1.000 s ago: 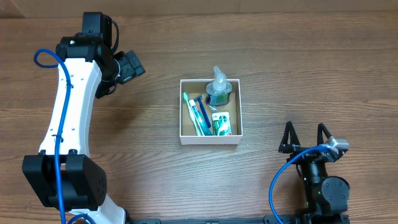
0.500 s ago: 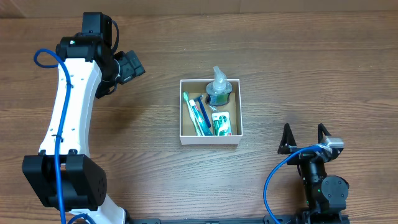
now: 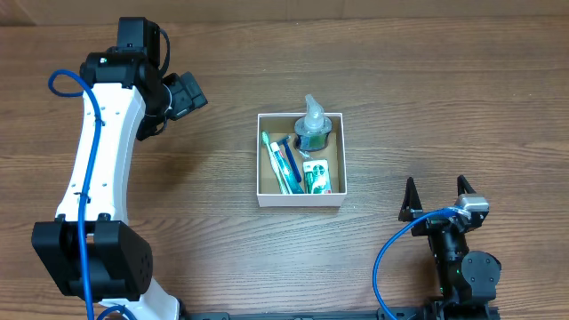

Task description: Pack container

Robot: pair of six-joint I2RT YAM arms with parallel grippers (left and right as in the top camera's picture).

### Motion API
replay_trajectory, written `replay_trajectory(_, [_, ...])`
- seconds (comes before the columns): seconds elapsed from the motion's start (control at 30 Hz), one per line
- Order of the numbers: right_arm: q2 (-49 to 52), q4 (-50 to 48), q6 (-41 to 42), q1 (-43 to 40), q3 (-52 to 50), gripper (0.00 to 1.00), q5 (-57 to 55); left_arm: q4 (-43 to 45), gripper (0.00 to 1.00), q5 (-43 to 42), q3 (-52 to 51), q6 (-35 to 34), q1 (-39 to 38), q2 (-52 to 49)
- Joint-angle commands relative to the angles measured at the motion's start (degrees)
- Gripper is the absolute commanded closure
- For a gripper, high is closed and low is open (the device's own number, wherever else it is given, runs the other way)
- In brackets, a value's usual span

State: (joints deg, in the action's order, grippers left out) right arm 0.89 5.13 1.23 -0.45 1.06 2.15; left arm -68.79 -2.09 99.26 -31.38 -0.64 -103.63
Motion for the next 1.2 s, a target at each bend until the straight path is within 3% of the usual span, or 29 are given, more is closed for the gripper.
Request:
replay_trajectory(0.0, [-0.72, -0.57, -0.39, -0.26, -0.59, 0.0, 0.52, 0.02, 0.0, 0.17, 0.98, 0.52, 0.26, -0.42])
replay_trajectory(0.73, [-0.72, -0.57, -0.39, -0.26, -0.59, 0.0, 0.52, 0.02, 0.0, 0.17, 0.96, 0.52, 0.15, 1.25])
replay_trajectory(0.87, [-0.72, -0.57, -0.42, -0.26, -0.59, 0.0, 0.52, 0.02, 0.0, 0.17, 0.96, 0.52, -0.26, 10.43])
replay_trajectory(1.17, [-0.72, -0.57, -0.42, -0.26, -0.59, 0.0, 0.52, -0.02, 0.0, 0.17, 0.96, 0.52, -0.87, 41.4])
